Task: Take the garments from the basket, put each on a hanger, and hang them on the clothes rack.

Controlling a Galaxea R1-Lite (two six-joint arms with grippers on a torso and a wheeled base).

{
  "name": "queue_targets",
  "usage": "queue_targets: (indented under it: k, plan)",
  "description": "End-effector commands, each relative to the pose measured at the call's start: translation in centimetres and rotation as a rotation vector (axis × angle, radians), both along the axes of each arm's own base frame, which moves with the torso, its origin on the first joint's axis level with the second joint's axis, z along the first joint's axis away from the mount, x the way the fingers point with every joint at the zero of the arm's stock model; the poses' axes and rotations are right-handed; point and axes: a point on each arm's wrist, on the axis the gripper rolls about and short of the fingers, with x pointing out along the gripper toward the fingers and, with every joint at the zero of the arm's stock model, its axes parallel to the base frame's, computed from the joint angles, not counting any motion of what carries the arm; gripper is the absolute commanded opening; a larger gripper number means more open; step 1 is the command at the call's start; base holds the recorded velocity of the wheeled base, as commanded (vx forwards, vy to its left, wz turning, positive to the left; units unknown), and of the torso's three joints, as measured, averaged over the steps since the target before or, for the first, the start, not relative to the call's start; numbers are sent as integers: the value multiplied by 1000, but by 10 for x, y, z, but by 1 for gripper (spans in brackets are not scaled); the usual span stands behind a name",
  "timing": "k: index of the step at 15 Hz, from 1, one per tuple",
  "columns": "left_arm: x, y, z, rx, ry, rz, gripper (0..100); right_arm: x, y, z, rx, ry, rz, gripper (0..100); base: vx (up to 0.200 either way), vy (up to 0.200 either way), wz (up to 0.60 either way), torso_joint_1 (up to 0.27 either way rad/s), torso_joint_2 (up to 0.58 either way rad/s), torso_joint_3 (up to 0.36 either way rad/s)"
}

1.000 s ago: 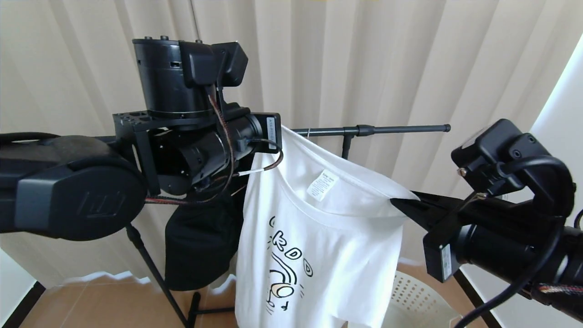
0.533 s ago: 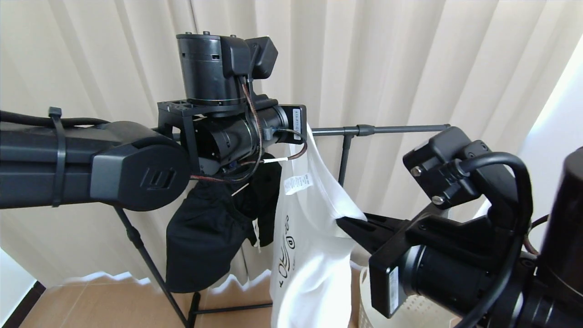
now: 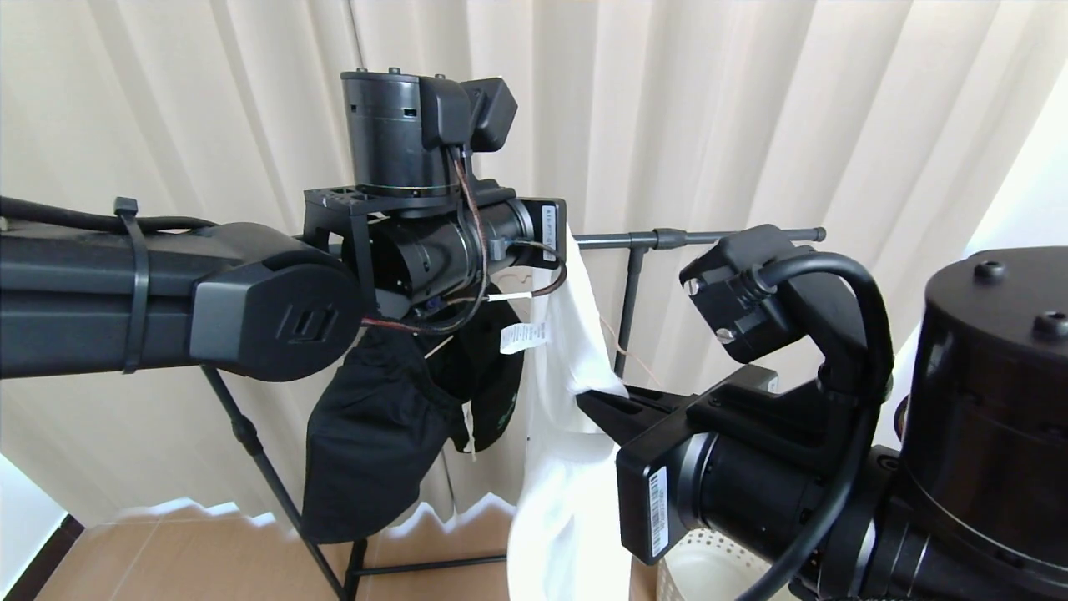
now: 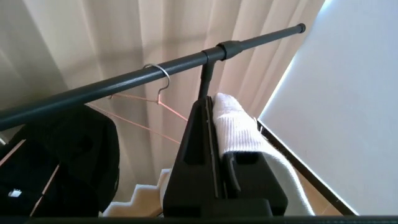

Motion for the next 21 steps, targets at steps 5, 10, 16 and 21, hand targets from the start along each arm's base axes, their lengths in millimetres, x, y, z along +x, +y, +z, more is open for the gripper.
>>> queue_targets:
  k: [5, 10, 16, 21]
  plan:
    - [-17, 27, 15, 65, 57, 120, 0, 50, -44, -13, -190, -57, -192, 0, 0, 0, 0, 0, 0, 0]
    - [-58, 45, 9, 196, 174, 156, 0, 104, -41, -31, -193, -60, -327, 0, 0, 0, 0, 0, 0, 0]
    - [-128, 37, -36, 359, 289, -28, 0, 162, 1, -46, -26, -198, -514, 0, 0, 0, 0, 0, 0, 0]
    - [-148, 3, -54, 316, 375, -106, 0, 165, 5, -38, 50, -217, -525, 0, 0, 0, 0, 0, 0, 0]
